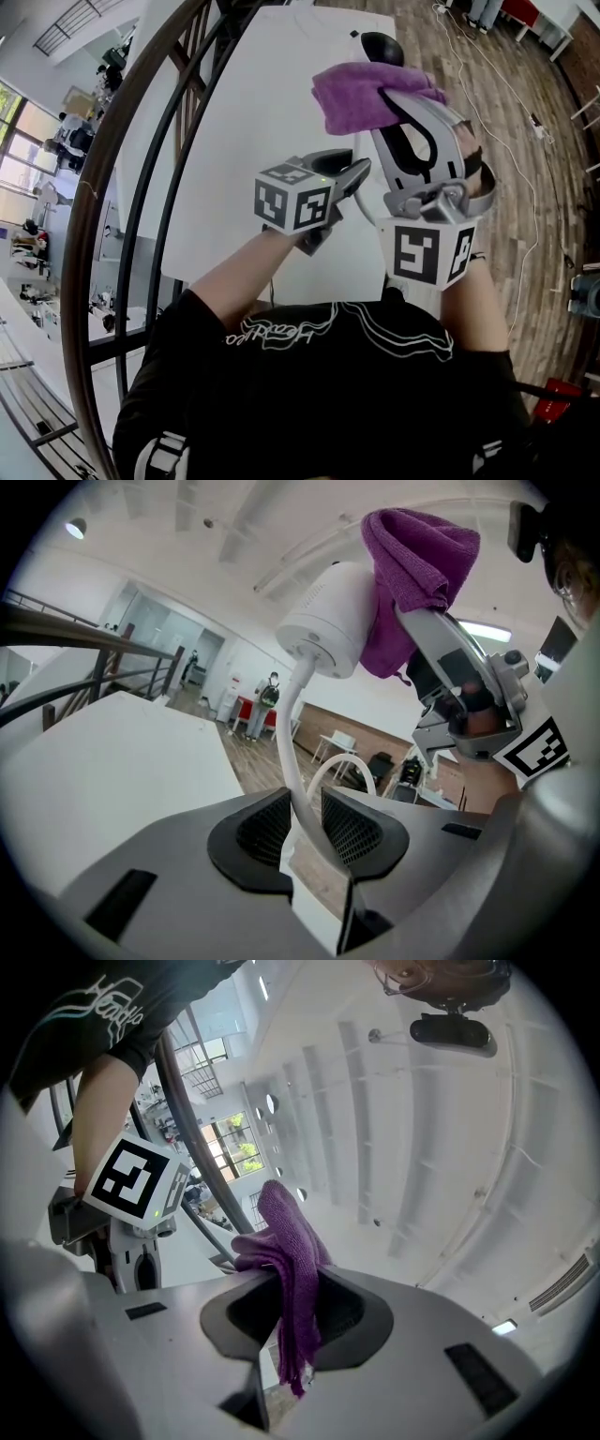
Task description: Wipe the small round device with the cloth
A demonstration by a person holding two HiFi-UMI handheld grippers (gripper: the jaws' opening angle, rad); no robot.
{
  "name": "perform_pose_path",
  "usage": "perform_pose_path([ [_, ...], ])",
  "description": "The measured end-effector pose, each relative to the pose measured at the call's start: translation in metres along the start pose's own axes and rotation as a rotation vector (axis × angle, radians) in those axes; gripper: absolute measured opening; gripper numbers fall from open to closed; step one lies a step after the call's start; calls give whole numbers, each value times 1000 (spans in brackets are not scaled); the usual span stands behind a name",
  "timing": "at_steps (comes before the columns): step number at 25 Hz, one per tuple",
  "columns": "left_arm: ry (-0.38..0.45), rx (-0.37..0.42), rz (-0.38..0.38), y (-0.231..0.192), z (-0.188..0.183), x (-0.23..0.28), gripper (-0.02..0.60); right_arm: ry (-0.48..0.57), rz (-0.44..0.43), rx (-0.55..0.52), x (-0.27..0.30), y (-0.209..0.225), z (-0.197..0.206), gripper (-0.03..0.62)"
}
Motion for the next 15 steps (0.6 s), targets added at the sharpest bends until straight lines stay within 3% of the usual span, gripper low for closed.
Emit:
perform_pose_path([
  [11, 26, -3, 17, -3, 3, 0, 104, -35, -80, 16, -3, -37, 12, 72],
  [15, 29, 4, 26, -2, 2, 0, 104, -6, -160, 186, -5, -40, 16, 72],
])
Point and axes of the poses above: the fingertips, and each gripper's own axes: x forward along the fingers, y to its right, z out of its underside, the point moved 8 cm from there along -x, backward along the fingers, and after that the axes turned 3 degrees about z, right-handed, at the moved point
